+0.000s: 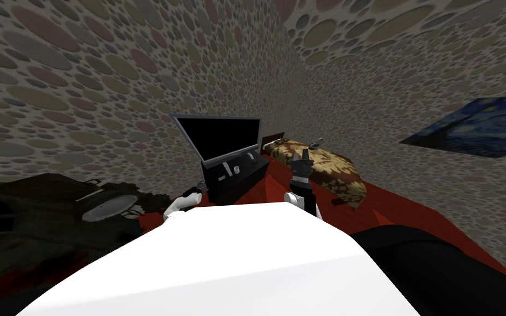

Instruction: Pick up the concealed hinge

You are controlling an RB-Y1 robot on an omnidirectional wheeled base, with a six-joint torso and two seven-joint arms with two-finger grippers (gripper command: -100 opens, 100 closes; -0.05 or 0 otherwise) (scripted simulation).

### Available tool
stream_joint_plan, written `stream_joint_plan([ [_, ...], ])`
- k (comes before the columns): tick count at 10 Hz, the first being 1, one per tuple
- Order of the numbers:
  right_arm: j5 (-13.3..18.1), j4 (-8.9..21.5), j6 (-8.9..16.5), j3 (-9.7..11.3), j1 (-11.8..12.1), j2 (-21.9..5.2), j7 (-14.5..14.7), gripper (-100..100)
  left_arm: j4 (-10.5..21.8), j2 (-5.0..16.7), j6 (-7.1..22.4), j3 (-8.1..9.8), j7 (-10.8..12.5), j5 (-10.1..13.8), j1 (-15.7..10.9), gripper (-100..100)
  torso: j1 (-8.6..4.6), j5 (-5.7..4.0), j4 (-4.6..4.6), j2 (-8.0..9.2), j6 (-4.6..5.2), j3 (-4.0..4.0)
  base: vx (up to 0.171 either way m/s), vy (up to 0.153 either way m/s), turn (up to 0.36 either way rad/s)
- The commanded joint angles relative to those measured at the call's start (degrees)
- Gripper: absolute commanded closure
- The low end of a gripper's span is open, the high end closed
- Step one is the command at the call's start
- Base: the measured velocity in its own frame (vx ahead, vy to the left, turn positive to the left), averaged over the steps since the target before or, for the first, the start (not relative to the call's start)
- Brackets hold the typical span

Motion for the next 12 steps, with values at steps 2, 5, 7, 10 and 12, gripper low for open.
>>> stream_joint_plan([
  [2, 0.00, 0.00, 0.00, 0.01, -0.02, 0.00, 0.00, 0, 4.20, 0.73, 2.28, 1.76, 0.73, 0.34, -1.71, -100, 0.01, -0.01, 0.01, -0.02, 0.09, -0.01, -0.010, 0.029, -0.250],
  [5, 0.00, 0.00, 0.00, 0.00, 0.00, 0.00, 0.00, 0, 11.55, 1.99, 5.73, 5.34, 2.14, 0.95, -4.36, -100, 0.04, 0.01, 0.00, -0.01, 0.00, -0.01, -0.011, 0.035, -0.268],
  [7, 0.00, 0.00, 0.00, 0.00, 0.00, 0.00, 0.00, 0, 12.37, 1.99, 6.38, 5.34, 2.14, 0.95, -4.36, -100, 0.02, 0.00, -0.01, -0.06, 0.01, -0.03, 0.001, 0.021, -0.094],
  [10, 0.00, 0.00, 0.00, 0.00, 0.00, 0.00, 0.00, 0, 18.69, 3.25, 10.13, 9.13, 3.55, 1.51, -6.87, -100, -0.03, -0.01, -0.02, -0.08, 0.00, -0.05, 0.005, 0.020, -0.282],
  [12, 0.00, 0.00, 0.00, 0.00, 0.01, 0.00, 0.00, 0, 22.15, 3.86, 11.85, 11.05, 4.24, 1.77, -8.05, -100, 0.03, 0.00, -0.02, -0.11, -0.02, -0.06, 0.010, 0.029, -0.239],
])
